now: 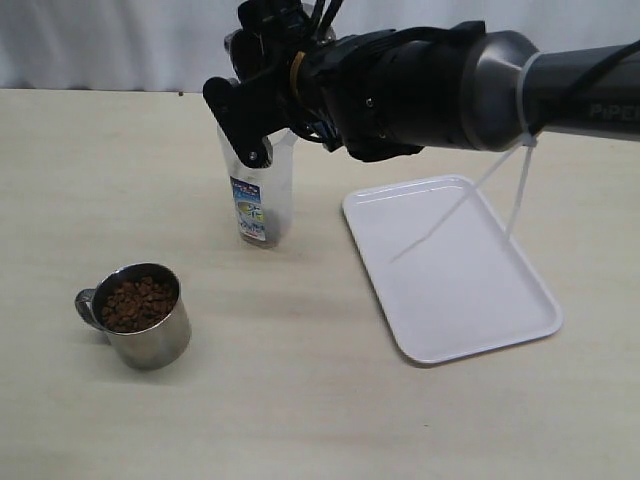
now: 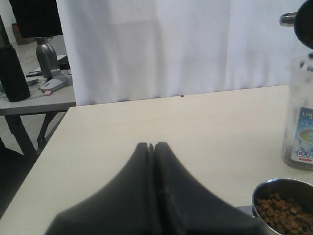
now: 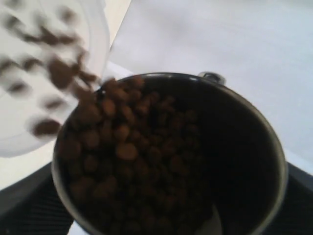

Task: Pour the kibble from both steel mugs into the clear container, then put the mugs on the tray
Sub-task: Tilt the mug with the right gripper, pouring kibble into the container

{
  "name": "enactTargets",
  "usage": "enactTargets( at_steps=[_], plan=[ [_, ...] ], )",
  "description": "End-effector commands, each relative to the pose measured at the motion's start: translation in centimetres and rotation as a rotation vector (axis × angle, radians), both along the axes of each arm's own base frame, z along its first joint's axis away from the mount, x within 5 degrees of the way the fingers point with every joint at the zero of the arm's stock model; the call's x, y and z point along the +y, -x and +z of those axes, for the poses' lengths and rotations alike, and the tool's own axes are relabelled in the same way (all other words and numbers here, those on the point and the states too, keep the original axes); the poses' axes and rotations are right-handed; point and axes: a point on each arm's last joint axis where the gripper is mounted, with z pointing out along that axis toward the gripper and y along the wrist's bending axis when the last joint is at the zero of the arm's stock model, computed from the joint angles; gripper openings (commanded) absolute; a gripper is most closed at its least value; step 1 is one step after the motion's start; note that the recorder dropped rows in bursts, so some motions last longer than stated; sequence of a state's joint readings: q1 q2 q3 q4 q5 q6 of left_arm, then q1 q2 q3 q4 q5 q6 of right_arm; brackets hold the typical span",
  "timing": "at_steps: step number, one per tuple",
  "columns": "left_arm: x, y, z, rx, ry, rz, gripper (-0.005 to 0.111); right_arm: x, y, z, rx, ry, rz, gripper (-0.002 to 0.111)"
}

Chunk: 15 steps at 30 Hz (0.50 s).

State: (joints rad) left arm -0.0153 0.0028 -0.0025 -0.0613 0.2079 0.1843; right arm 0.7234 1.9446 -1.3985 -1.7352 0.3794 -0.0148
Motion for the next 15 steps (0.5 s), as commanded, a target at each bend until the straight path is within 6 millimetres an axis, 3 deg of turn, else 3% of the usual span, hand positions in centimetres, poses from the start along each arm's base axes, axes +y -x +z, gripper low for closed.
enactTargets(
  at_steps=[1, 15],
  plan=[
    [-0.04, 0.0, 0.04, -0.012, 0.004, -0.007, 0.0, -0.09, -0.08, 0.61, -0.041, 0.054, 0.008, 0.005],
    [-0.04, 0.0, 0.04, -0.012, 0.004, -0.007, 0.0, -0.14, -0.1, 0.63, -0.079, 0.164, 0.045, 0.005]
  ],
)
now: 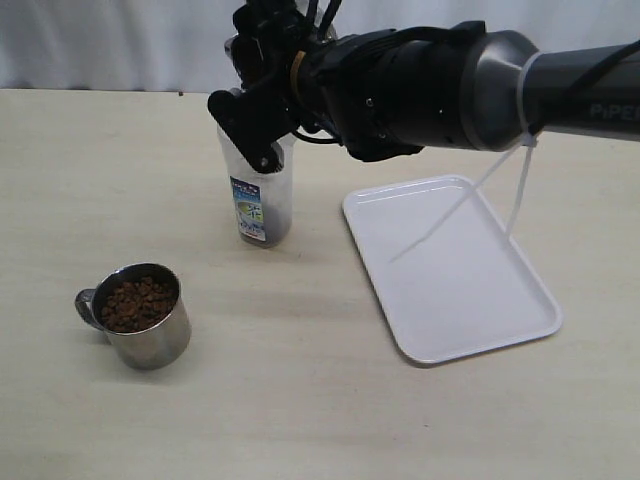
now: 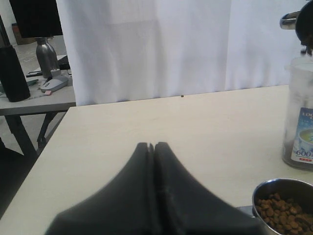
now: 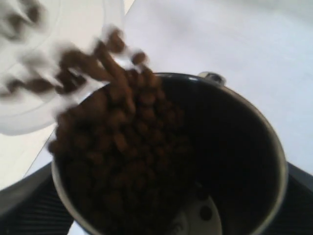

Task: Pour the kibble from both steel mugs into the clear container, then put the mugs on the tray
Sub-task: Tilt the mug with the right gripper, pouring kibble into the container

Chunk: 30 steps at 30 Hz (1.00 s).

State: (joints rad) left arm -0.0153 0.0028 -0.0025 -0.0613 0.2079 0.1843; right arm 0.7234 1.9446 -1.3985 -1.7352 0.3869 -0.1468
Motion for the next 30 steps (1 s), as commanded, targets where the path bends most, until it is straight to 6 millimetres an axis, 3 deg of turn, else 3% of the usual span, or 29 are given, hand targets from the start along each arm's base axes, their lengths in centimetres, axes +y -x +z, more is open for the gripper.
enactTargets(
  at_steps=[1, 14, 30],
  plan=[
    [0.0, 0.0, 0.0, -0.012, 0.004, -0.007, 0.0, -0.1, -0.1, 0.6, -0.038, 0.047, 0.006, 0.005],
    [0.0, 0.0, 0.0, -0.012, 0.002, -0.007, 0.0, -0.3, -0.1, 0.7, -0.063, 0.105, 0.007, 0.005],
    [0.0, 0.0, 0.0, -0.012, 0.002, -0.007, 0.0, 0.9, 1.0, 0.9, -0.101, 0.153, 0.005, 0.005]
  ],
)
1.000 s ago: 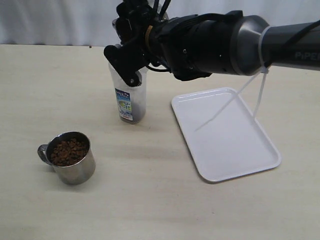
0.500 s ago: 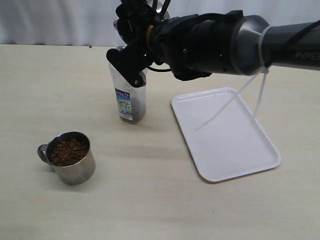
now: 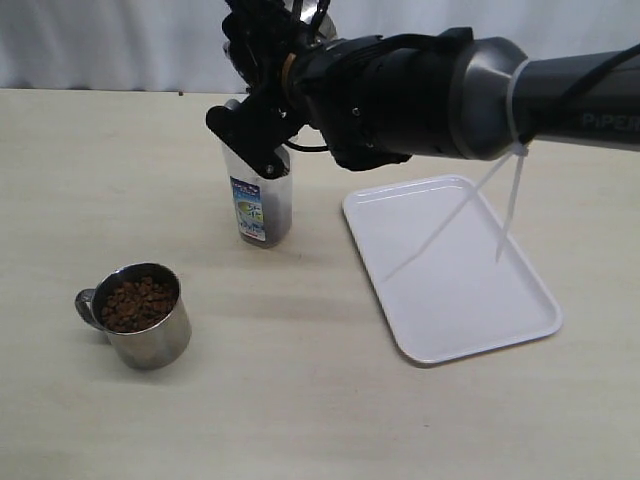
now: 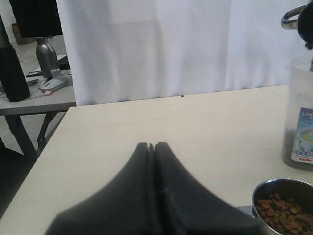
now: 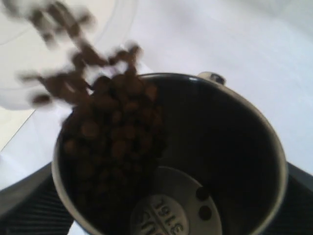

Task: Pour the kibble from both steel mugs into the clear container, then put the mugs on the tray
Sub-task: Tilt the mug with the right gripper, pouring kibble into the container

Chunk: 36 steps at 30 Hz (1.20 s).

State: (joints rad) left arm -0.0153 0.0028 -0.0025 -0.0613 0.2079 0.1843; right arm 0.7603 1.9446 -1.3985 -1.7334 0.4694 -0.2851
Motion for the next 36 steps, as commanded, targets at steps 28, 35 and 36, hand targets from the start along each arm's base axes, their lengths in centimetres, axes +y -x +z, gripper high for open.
enactTargets(
  at_steps=[28, 35, 36],
  plan=[
    [0.0, 0.0, 0.0, -0.012, 0.004, -0.007, 0.0, 1.6, 1.9, 1.1, -0.112, 0.129, -0.029, 0.005],
    [0.0, 0.0, 0.0, -0.012, 0.004, -0.007, 0.0, 1.6, 1.9, 1.1, -0.138, 0.243, 0.007, 0.005],
    [0.0, 0.0, 0.0, -0.012, 0.004, -0.007, 0.0, 1.6, 1.9, 1.1, -0.138, 0.248, 0.013, 0.005]
  ],
)
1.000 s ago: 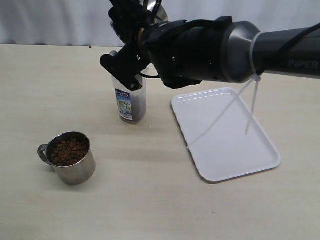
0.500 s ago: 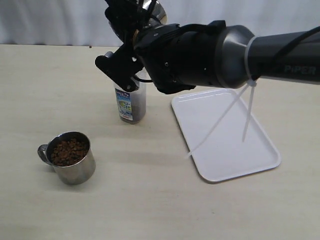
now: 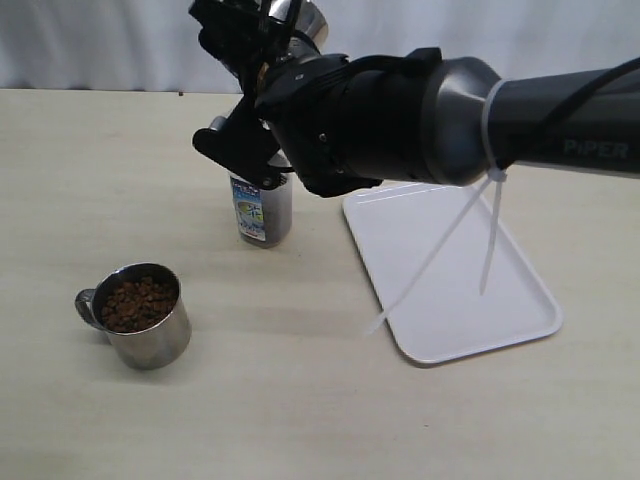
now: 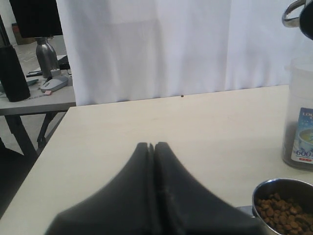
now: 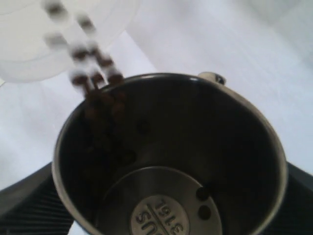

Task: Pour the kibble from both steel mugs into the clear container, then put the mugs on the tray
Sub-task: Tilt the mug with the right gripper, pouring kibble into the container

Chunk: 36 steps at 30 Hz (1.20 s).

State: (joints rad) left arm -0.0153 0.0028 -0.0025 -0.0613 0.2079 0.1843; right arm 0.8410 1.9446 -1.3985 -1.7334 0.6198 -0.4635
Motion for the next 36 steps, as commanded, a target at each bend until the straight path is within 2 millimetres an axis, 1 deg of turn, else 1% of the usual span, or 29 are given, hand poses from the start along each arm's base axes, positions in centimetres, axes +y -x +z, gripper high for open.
enactTargets(
  at_steps=[1, 7, 11, 15, 18, 24, 29, 33, 36],
  plan=[
    [0.0, 0.0, 0.0, -0.012, 0.004, -0.007, 0.0, 0.1, 0.0, 0.6, -0.035, 0.066, 0.019, 0.005],
    [0.0, 0.0, 0.0, -0.012, 0.004, -0.007, 0.0, 0.1, 0.1, 0.6, -0.049, 0.149, 0.051, 0.005],
    [0.0, 0.0, 0.0, -0.012, 0.004, -0.007, 0.0, 0.6, 0.5, 0.6, -0.055, 0.179, 0.077, 0.005],
    [0.0, 0.0, 0.0, -0.012, 0.004, -0.007, 0.0, 0.6, 0.8, 0.8, -0.079, 0.188, 0.033, 0.005],
    [0.0, 0.0, 0.0, -0.012, 0.004, -0.007, 0.0, 0.8, 1.0, 0.8, -0.081, 0.157, 0.007, 0.005],
    [0.0, 0.0, 0.0, -0.012, 0.004, -0.007, 0.0, 1.3, 1.9, -0.3, -0.068, 0.201, 0.035, 0.005],
    [0.0, 0.0, 0.0, -0.012, 0.004, -0.007, 0.0, 0.7, 1.8, 0.1, -0.099, 0.21, -0.043, 0.005],
    [0.0, 0.0, 0.0, -0.012, 0.004, -0.007, 0.0, 1.0, 2.0, -0.3, -0.099, 0.23, -0.035, 0.005],
    [0.0, 0.0, 0.0, -0.012, 0.004, -0.007, 0.0, 1.1, 2.1, -0.1, -0.106, 0.211, -0.05, 0.005]
  ],
)
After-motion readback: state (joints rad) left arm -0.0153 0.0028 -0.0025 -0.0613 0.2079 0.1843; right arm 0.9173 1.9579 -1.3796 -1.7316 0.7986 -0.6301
